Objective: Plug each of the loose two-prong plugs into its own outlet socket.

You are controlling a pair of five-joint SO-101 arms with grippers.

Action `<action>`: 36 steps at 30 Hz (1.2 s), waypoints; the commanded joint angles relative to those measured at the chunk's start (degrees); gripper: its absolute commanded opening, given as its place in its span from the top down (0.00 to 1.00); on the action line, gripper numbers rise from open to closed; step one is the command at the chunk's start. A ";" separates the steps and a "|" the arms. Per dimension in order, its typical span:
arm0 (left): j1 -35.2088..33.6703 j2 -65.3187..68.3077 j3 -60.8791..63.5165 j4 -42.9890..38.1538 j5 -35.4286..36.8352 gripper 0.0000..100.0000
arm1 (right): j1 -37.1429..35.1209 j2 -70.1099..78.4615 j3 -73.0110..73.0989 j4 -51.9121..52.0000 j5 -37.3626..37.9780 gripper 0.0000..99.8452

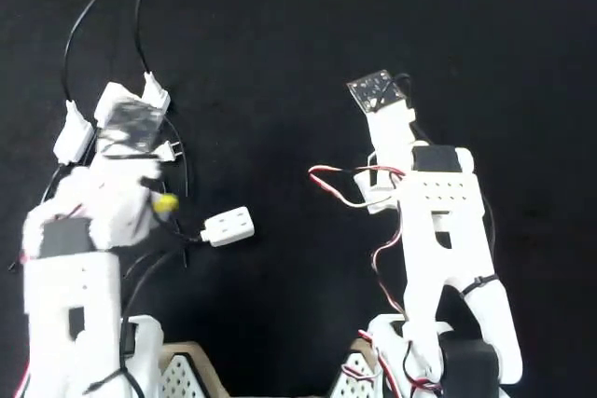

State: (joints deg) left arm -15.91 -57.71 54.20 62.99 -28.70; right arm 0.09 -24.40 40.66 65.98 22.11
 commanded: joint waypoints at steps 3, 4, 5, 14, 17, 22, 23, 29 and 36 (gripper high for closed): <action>-0.75 3.78 -1.10 -4.22 -0.26 0.70 | -0.79 -0.13 -0.75 -0.97 0.44 0.98; -0.48 6.77 -3.12 -4.31 -0.09 0.70 | -0.79 -0.13 -0.75 -0.97 0.44 0.98; -0.31 10.11 -5.32 -4.57 0.79 0.70 | -0.79 -0.13 -0.75 -0.97 0.44 0.98; 4.44 43.60 -25.71 -5.36 -11.60 0.70 | -0.79 -0.13 -0.66 -0.97 0.44 0.98; 6.29 49.58 -30.29 -5.36 -15.65 0.70 | -0.79 -0.13 -0.66 -0.97 0.44 0.98; 8.13 53.89 -34.86 -5.80 -21.45 0.70 | -0.79 -0.13 -0.66 -0.97 0.44 0.98; 8.22 54.77 -35.30 -5.80 -23.12 0.70 | -0.79 -0.13 -0.66 -0.97 0.44 0.98; 6.29 62.33 -39.87 -5.63 -30.51 0.70 | -0.79 -0.13 -0.66 -1.05 0.44 0.98; 4.09 74.20 -49.89 -5.27 -30.77 0.70 | -0.88 -0.13 0.22 -2.64 0.44 0.98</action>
State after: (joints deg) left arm -11.34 14.20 9.54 57.89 -59.12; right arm 0.09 -24.40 41.19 64.57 22.11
